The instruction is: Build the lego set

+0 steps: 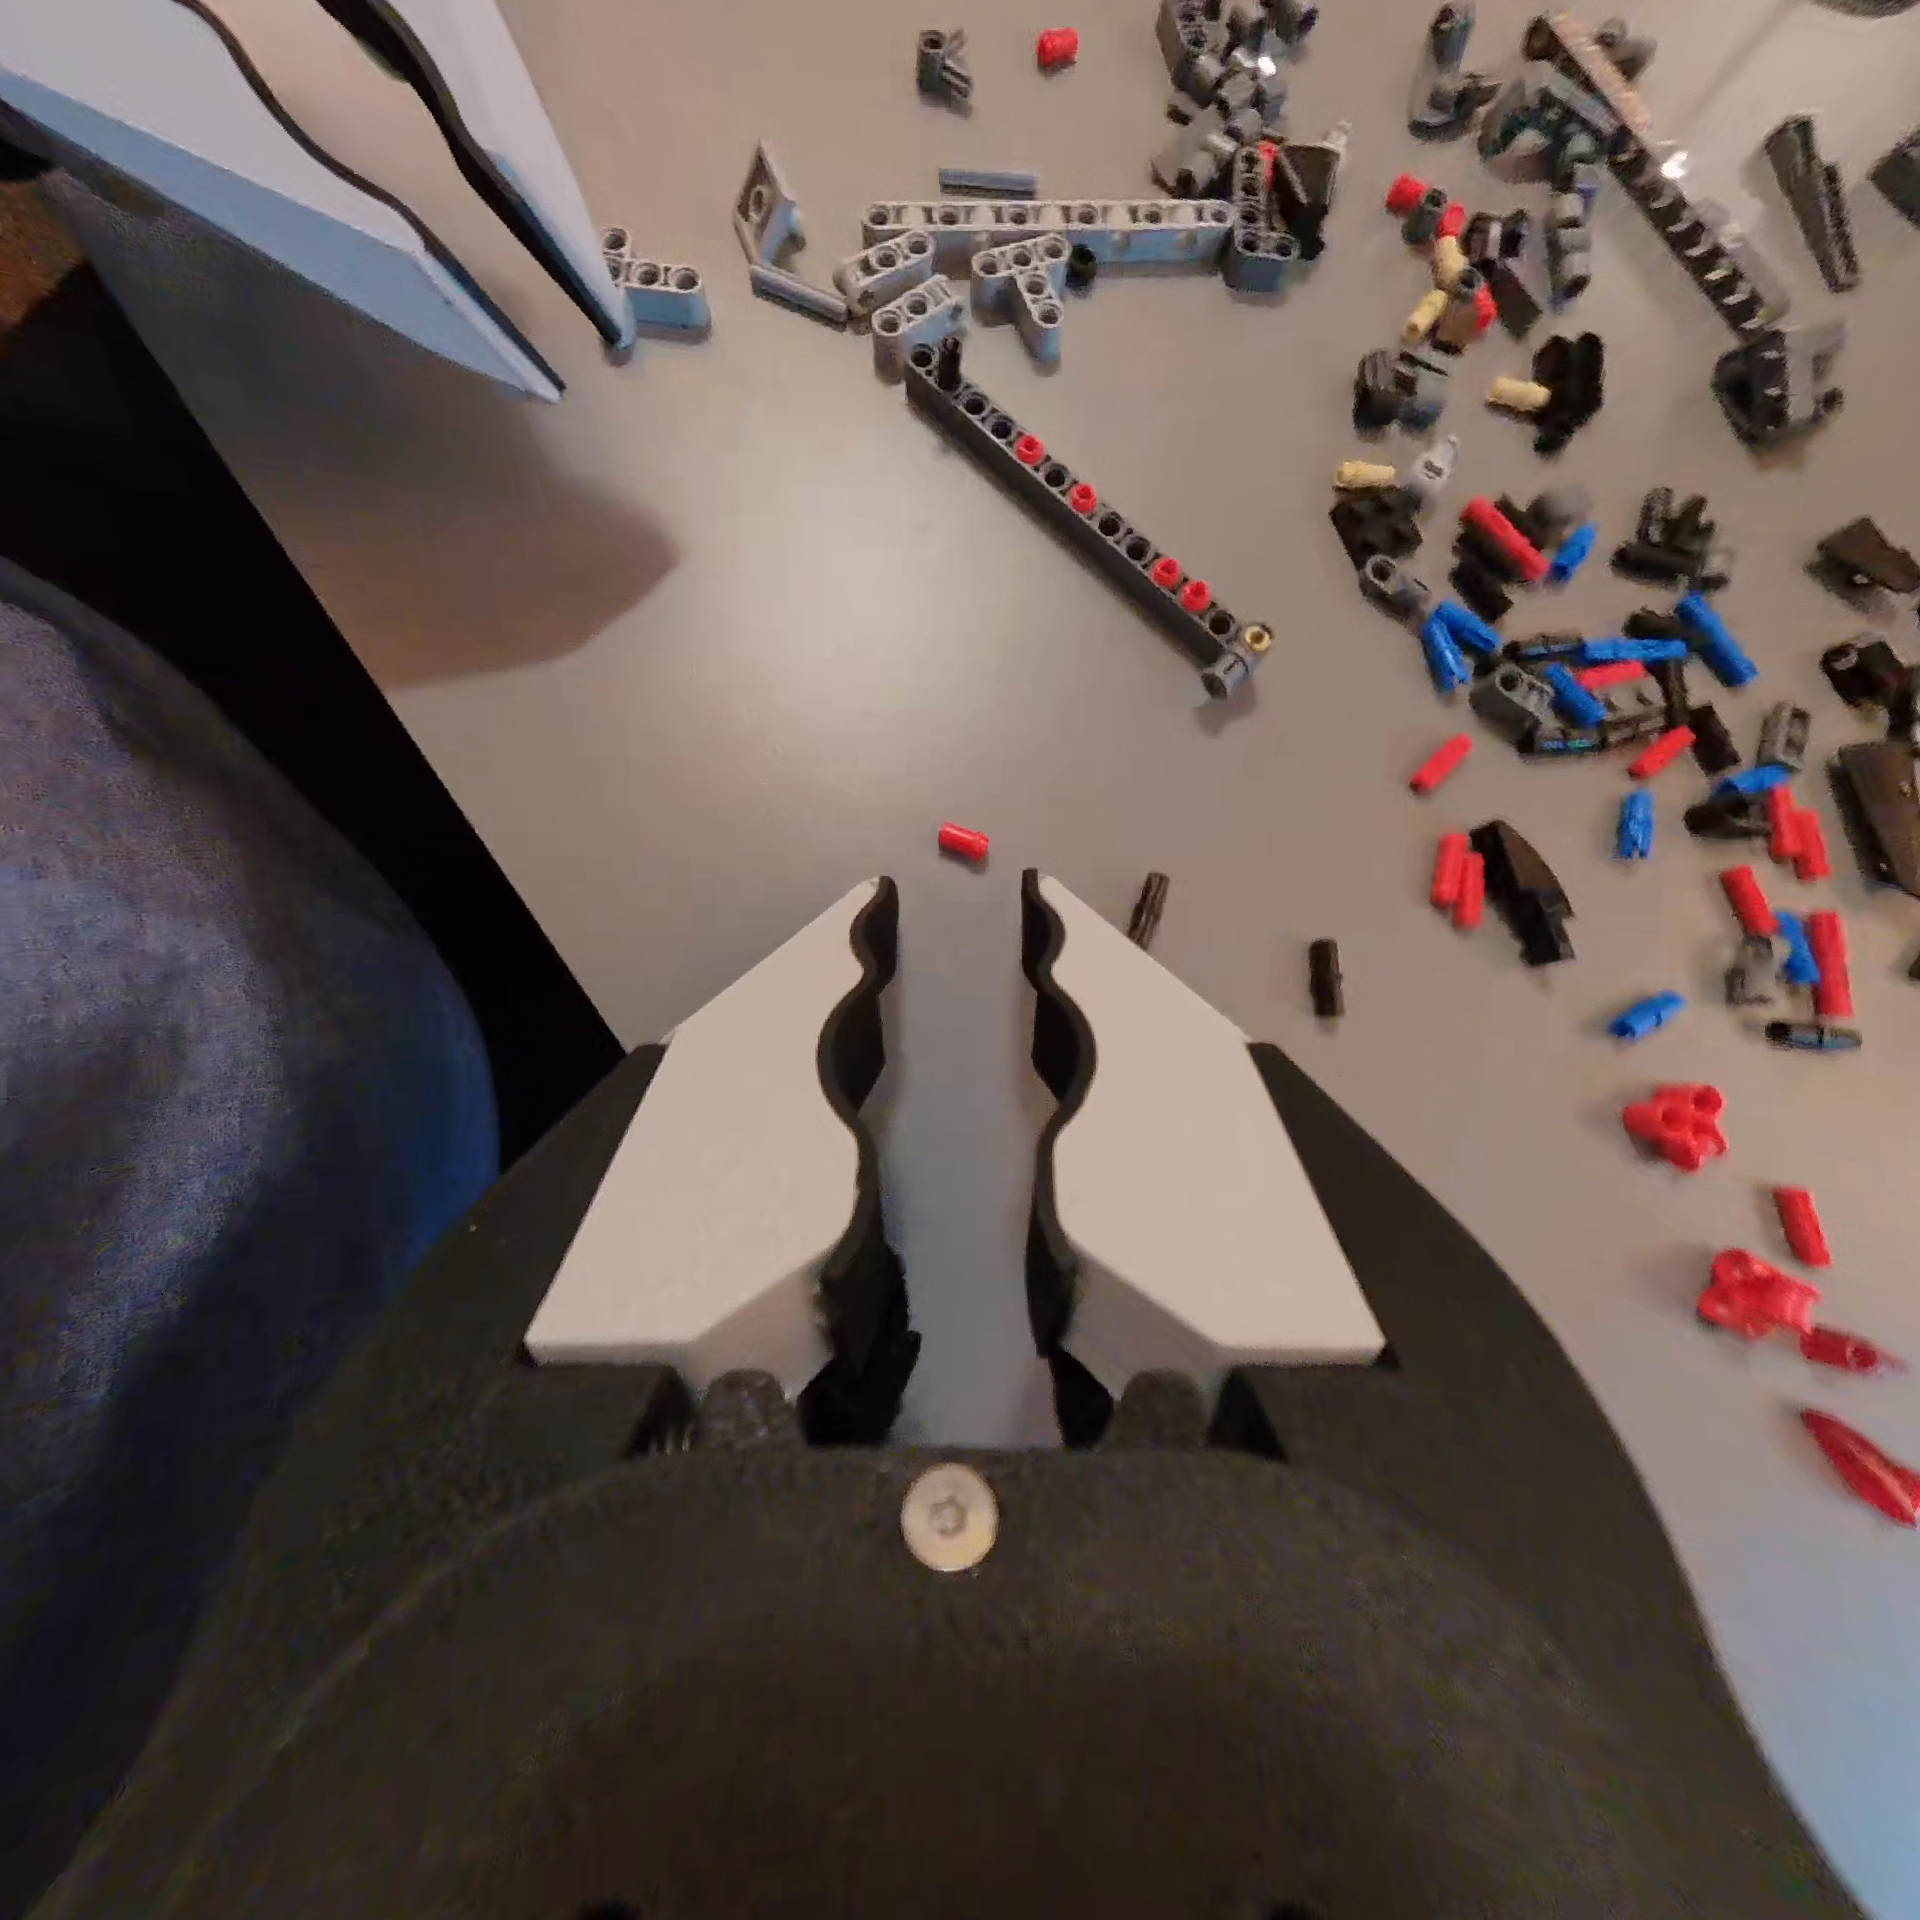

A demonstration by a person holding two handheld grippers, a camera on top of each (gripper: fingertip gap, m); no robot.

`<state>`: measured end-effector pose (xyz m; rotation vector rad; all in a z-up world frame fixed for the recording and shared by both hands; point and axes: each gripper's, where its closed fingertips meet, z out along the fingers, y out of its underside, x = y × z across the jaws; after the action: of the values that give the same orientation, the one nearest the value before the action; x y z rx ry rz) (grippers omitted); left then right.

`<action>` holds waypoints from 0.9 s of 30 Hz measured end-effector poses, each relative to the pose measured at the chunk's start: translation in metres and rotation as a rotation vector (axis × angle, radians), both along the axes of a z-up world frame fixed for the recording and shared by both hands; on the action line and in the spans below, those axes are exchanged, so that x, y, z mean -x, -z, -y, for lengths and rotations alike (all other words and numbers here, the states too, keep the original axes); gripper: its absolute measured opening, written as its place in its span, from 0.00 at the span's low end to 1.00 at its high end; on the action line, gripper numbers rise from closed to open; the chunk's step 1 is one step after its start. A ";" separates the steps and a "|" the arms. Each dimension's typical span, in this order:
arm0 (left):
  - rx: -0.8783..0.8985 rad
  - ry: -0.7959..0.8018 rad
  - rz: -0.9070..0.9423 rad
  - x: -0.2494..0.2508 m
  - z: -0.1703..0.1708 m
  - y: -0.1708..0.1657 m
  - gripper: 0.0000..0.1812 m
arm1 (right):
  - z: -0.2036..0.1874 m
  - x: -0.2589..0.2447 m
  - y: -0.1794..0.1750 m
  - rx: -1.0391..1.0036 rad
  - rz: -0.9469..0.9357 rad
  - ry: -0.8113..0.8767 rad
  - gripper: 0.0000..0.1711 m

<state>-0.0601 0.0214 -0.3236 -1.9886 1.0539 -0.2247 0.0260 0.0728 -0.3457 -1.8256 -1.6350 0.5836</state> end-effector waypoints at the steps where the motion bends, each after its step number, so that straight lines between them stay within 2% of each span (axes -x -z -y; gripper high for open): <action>1: 0.003 0.003 0.006 -0.003 -0.001 0.000 0.05 | 0.002 -0.002 0.001 0.014 -0.002 0.006 0.11; 17: 0.066 0.044 0.024 -0.028 -0.017 0.014 0.05 | 0.003 0.022 0.006 0.071 -0.044 -0.055 0.08; 22: 0.071 0.050 0.021 -0.030 -0.015 0.018 0.05 | 0.007 0.026 0.007 0.077 -0.045 -0.069 0.00; 27: 0.047 0.046 0.007 -0.032 -0.020 0.016 0.06 | 0.005 0.033 0.006 0.066 -0.035 -0.070 0.10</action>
<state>-0.0285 0.0418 -0.3397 -2.0057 1.1003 -0.2838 -0.0067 0.0678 -0.3519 -1.8001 -1.6800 0.7046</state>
